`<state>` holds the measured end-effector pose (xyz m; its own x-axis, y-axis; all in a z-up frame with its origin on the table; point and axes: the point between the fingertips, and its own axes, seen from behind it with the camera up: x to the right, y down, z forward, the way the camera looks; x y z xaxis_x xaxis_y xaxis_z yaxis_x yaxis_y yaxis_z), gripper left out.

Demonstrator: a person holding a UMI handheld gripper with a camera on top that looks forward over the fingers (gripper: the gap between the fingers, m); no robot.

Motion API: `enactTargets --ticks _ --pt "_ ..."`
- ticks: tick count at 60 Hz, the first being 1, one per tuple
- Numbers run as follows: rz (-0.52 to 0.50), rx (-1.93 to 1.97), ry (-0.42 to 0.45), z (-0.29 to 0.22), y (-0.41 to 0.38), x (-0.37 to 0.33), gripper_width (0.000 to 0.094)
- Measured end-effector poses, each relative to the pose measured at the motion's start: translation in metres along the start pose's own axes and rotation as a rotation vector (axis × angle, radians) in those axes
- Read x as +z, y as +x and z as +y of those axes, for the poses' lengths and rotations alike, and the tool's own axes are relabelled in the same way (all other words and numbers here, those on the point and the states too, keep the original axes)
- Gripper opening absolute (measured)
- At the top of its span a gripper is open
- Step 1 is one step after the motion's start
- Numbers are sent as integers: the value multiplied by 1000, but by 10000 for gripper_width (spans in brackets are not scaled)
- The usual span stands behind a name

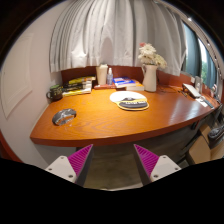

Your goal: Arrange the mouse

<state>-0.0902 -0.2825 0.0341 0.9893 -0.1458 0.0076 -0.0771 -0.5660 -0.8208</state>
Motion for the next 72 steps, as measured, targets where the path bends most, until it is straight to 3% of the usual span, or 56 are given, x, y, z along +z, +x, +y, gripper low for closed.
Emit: enactTargets --ticks 23,59,67,72 --pt "-232 -103 -47 -13 -204 93 808" --pt "-266 -177 -75 -89 -298 214 786" --pt "-268 -182 -85 -95 -307 223 727" --pt "-252 -170 -96 -97 -305 225 605"
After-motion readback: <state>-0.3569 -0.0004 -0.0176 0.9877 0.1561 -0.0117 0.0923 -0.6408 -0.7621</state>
